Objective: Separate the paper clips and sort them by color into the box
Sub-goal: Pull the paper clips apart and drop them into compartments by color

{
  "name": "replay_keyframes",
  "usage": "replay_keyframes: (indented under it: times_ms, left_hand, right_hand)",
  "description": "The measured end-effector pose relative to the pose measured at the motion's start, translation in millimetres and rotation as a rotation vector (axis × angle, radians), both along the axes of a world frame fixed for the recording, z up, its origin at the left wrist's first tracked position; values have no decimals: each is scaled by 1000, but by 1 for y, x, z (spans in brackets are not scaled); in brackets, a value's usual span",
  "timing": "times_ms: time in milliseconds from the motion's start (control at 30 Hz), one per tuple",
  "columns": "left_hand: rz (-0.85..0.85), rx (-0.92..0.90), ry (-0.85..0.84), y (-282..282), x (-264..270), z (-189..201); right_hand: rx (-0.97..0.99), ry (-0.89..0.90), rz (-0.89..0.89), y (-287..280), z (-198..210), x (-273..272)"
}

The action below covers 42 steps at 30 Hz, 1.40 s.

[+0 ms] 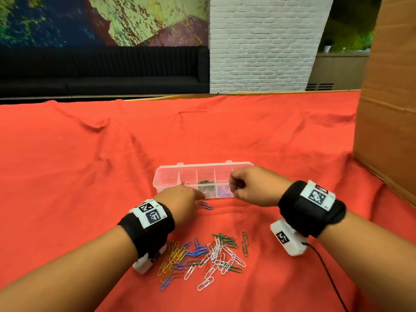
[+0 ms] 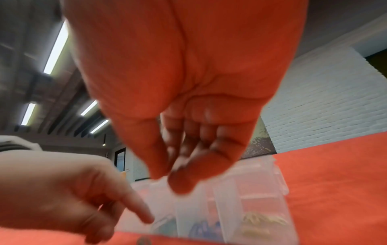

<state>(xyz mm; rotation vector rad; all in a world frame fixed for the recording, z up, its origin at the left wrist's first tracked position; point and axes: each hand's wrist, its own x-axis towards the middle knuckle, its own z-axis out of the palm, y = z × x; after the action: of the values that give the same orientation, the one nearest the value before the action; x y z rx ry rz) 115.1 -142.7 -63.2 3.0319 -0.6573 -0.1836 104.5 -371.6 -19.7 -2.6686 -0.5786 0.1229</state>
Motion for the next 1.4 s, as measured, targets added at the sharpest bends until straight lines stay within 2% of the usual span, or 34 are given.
replay_keyframes:
  times_ms: [133,300,367,533,633,733,833,933,1000,1033,1133,1200,1267,1400]
  left_hand:
    - [-18,91,25,-9,2,-4]
    - [-54,212,-56,-8,-1,-5]
    - [-61,153,-54,-7,-4,0]
    - [38,-219,-191,-14,15,42]
    - [87,-228,-189,-13,27,56]
    - [-73,-139,-167,-24,10,46]
    - [-331,-64,36,-38,-18,24]
    - [-386,14,175,-44,-25,10]
    - [-368,37,163,-43,-24,6]
    - [-351,33,153,-40,-23,5]
    - [-263,-98,176,-29,-20,7]
    - [-202,-187,209,-22,-17,12]
    - [-188,-208,237,-19,-16,15]
    - [-284,-119,241,-24,-21,6]
  right_hand:
    - [-258,216,115,-6,-21,-27]
    - [-284,186,122,-11,-34,-42]
    - [-274,198,132,-13,-35,-44]
    - [-308,182,154,-16,-32,-46]
    - [-336,231,130,-20,-23,-49]
    - [-218,347,99,-25,-18,-51]
    - [-31,563,20,-24,-18,-53]
    - [123,641,-133,-17,-24,-58]
    - [72,605,-112,-10,-28,-60]
    - [-27,546,-68,-7,-31,-61]
    - [-286,331,-12,-1,-34,-65]
    - [-324,247,-8,2,-37,-66]
    - [-325,227,11,3,-39,-66]
    - [-325,305,-2,3,-34,-65]
